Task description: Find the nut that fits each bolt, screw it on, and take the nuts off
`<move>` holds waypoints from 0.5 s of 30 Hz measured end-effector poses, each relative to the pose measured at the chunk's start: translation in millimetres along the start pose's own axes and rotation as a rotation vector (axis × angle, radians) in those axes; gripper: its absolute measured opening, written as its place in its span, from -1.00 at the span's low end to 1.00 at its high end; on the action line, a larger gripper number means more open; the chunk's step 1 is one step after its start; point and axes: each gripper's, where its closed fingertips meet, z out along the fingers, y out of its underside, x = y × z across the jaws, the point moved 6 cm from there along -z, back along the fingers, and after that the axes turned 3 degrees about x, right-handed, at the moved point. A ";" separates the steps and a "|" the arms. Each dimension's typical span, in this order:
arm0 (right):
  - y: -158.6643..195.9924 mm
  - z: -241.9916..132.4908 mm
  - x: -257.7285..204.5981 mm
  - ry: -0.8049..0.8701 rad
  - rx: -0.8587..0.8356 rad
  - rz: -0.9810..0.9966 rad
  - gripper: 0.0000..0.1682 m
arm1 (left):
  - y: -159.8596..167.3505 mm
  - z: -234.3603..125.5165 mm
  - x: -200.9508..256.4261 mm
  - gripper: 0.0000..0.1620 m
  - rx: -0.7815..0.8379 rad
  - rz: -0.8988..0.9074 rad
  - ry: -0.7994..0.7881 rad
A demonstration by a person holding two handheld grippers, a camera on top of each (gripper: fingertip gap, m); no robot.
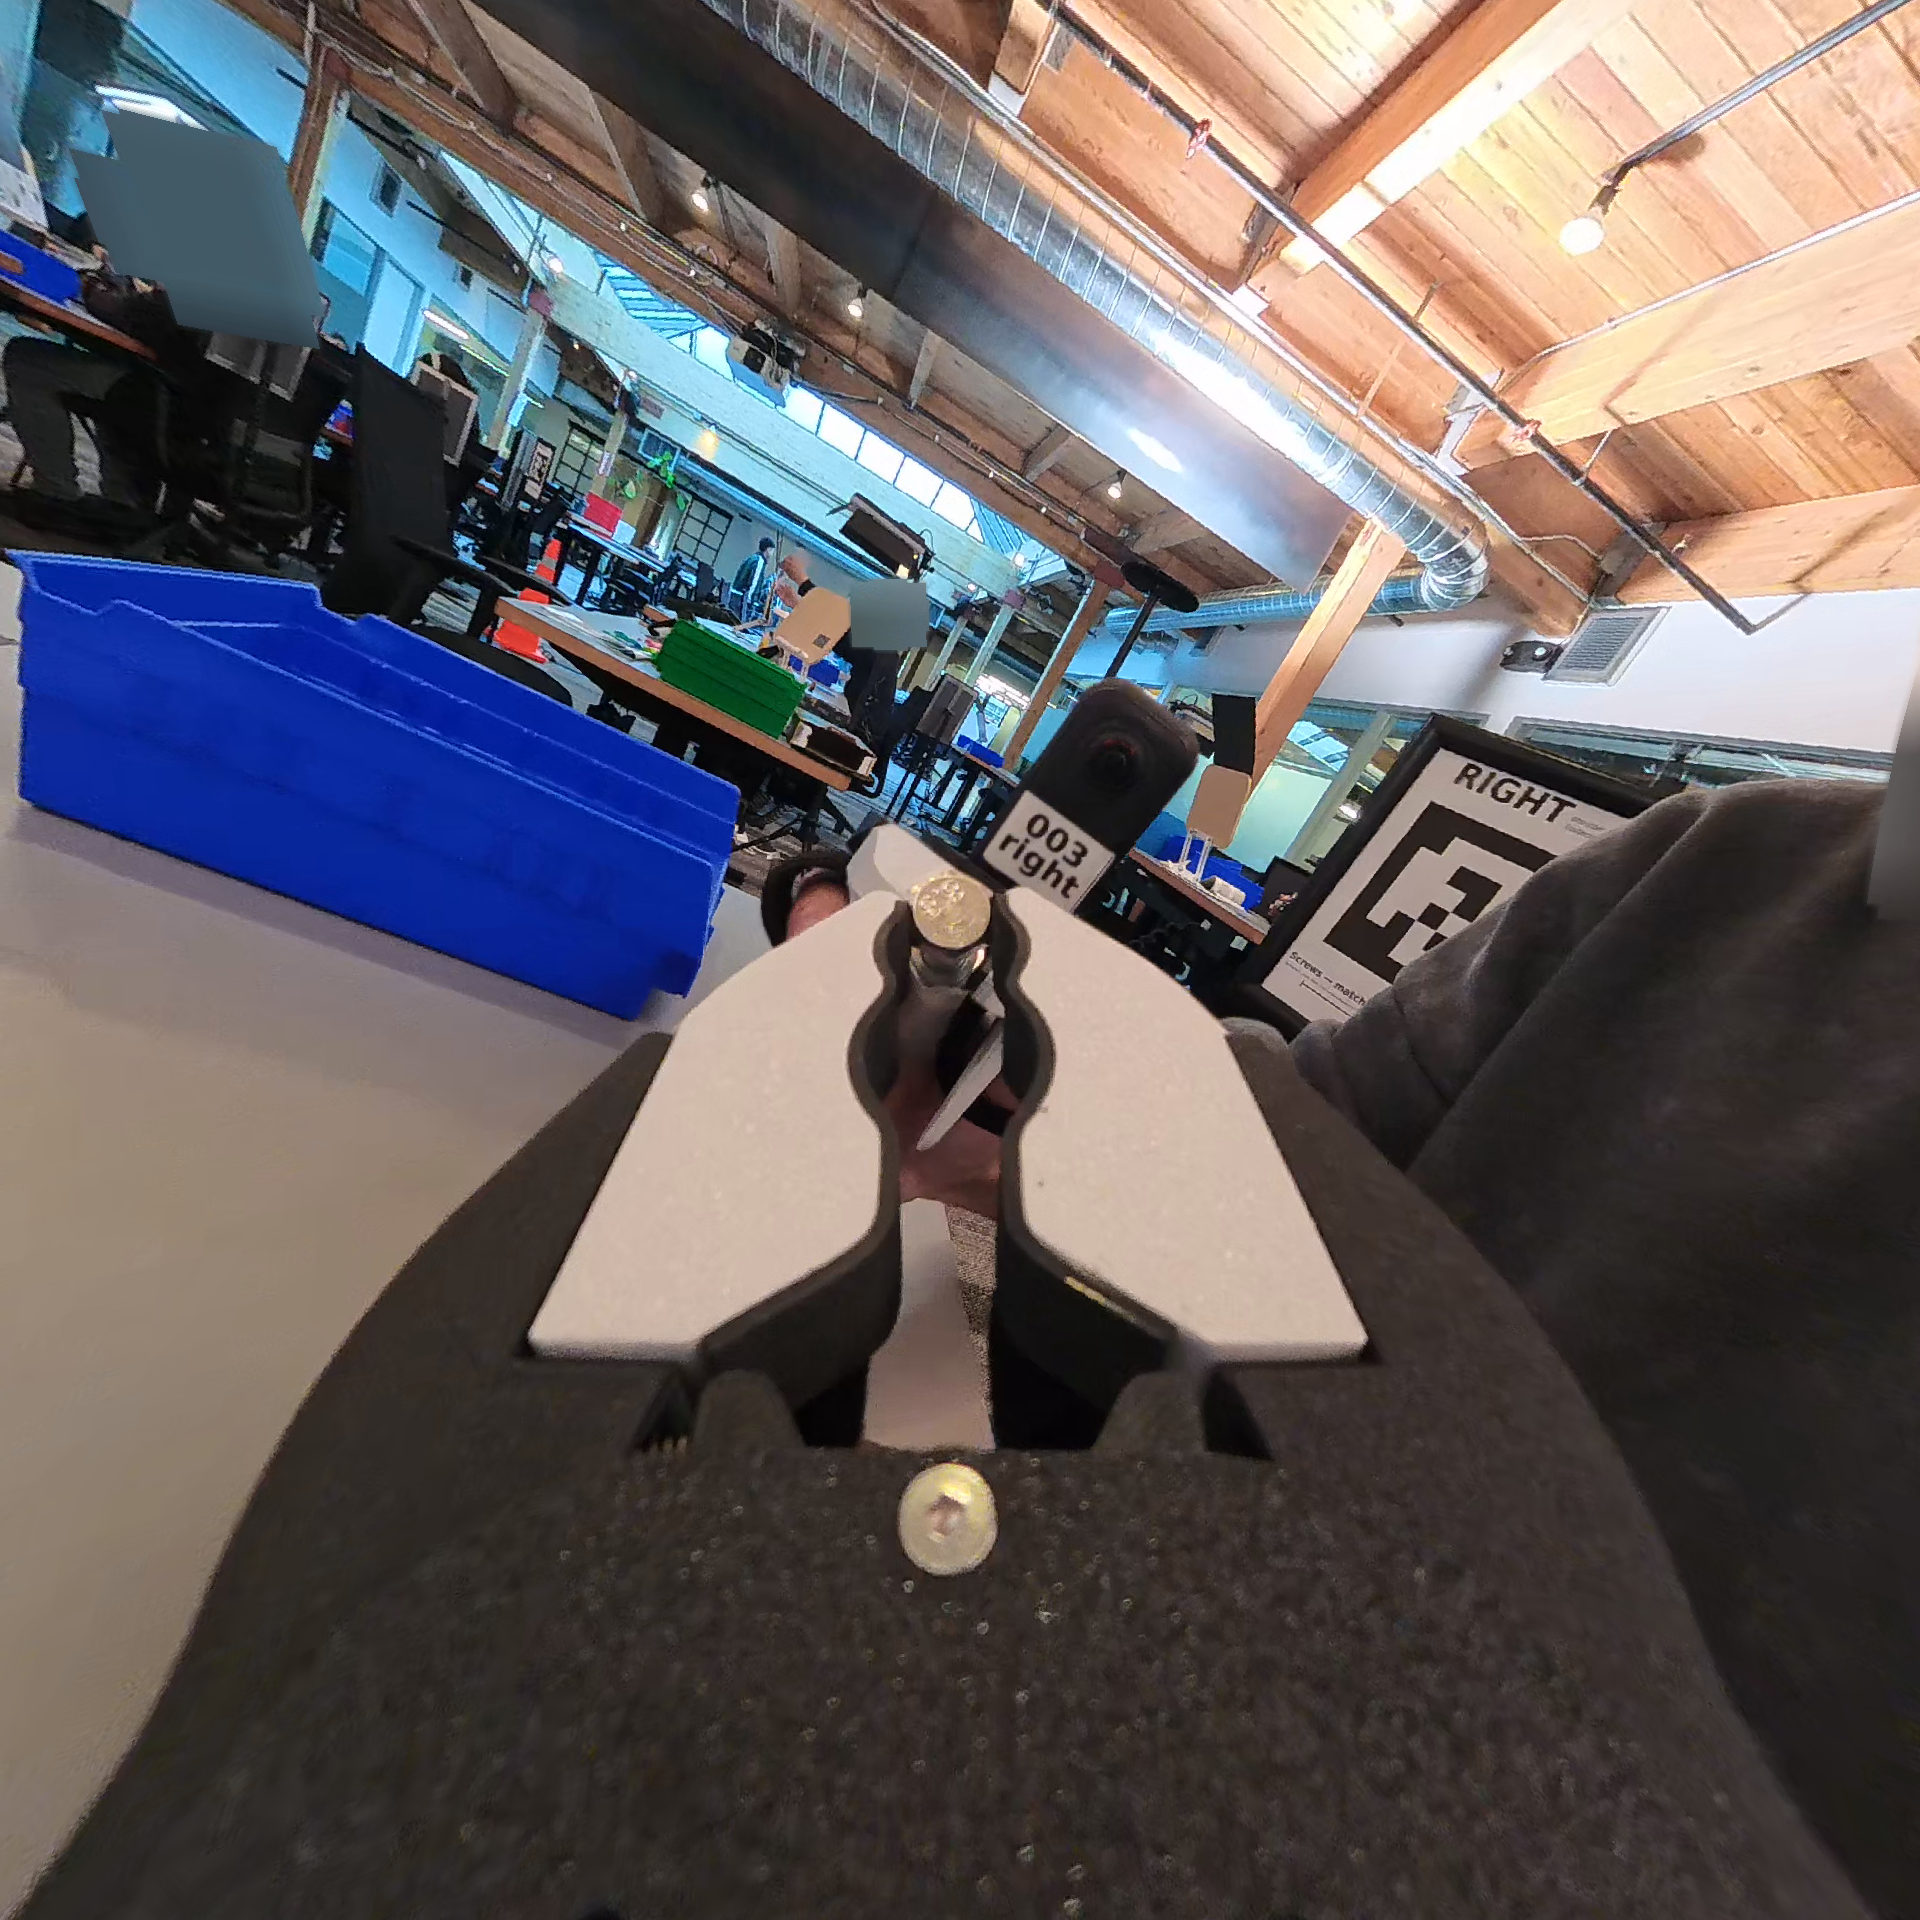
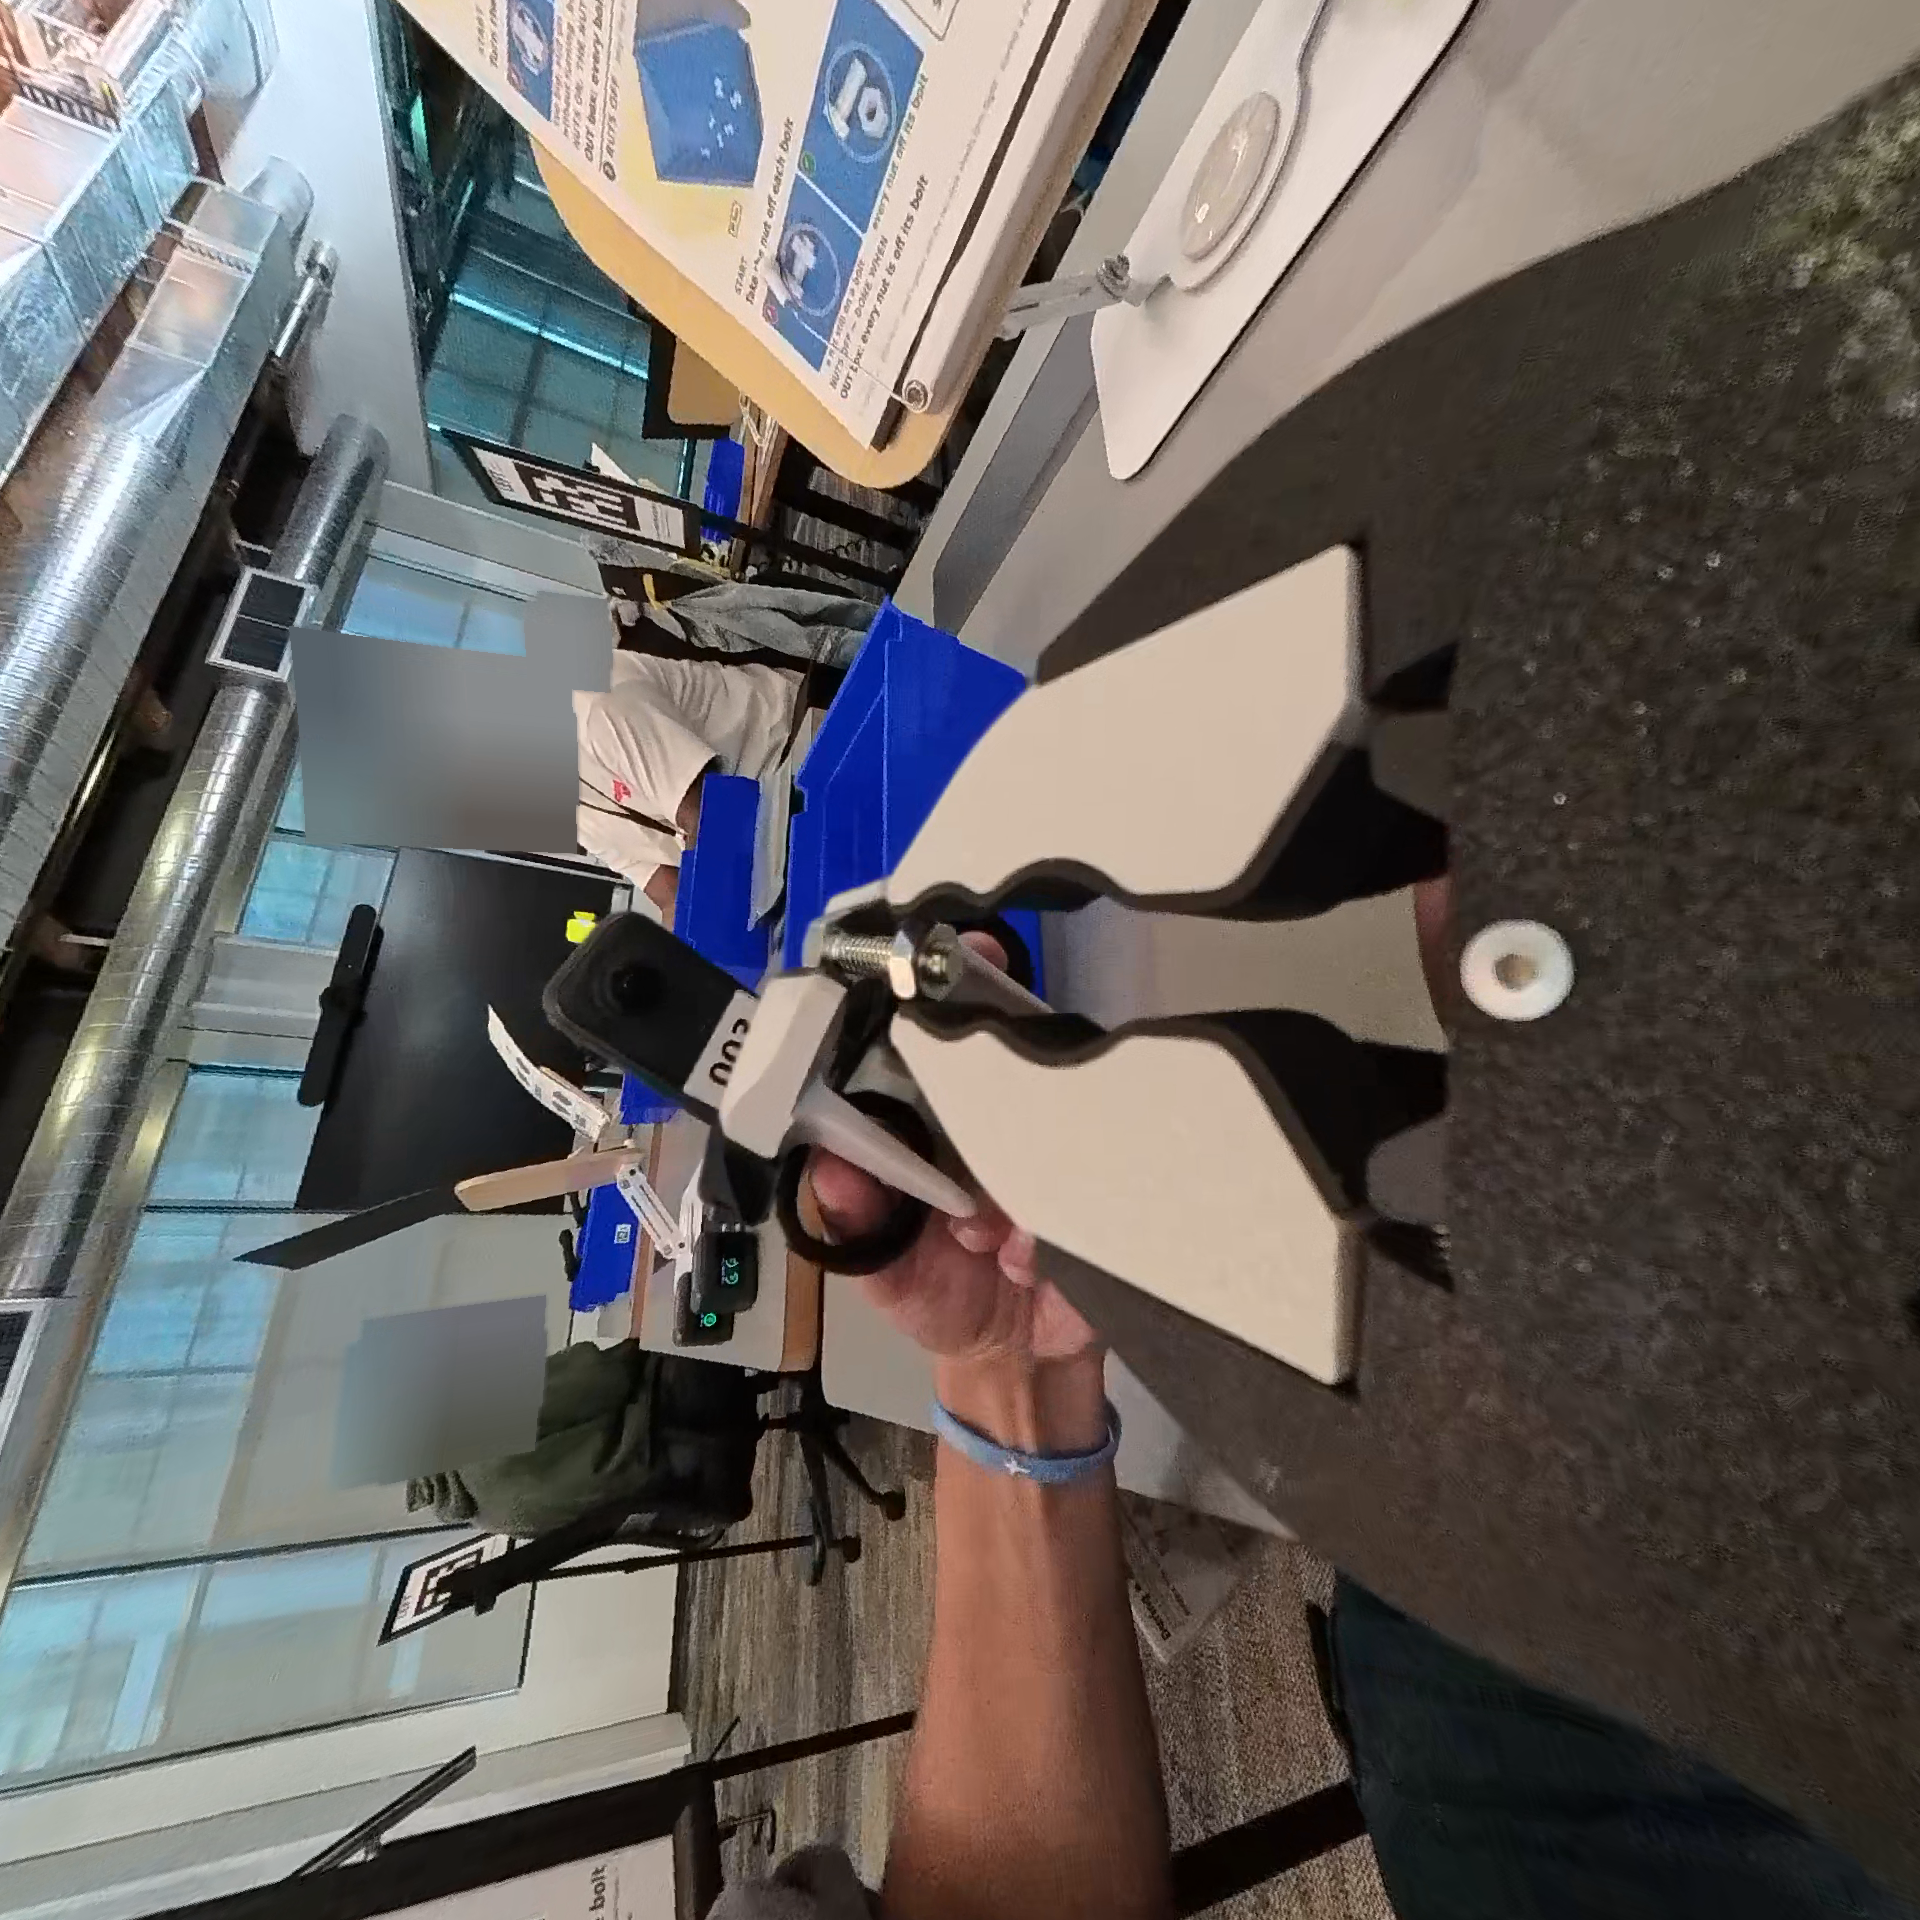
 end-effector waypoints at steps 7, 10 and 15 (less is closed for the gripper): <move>-15.9 -29.8 29.3 0.158 -0.076 -0.059 -0.83 | -6.9 -12.8 -20.5 -0.35 -0.029 0.002 -0.265; -39.2 -68.5 72.4 0.382 -0.199 -0.162 -0.83 | 0.8 -24.8 -46.1 -0.29 -0.169 0.101 -0.594; -32.2 -162.8 210.5 0.789 -0.623 -0.096 -0.82 | 11.3 -37.8 -65.6 -0.26 -0.316 0.278 -0.893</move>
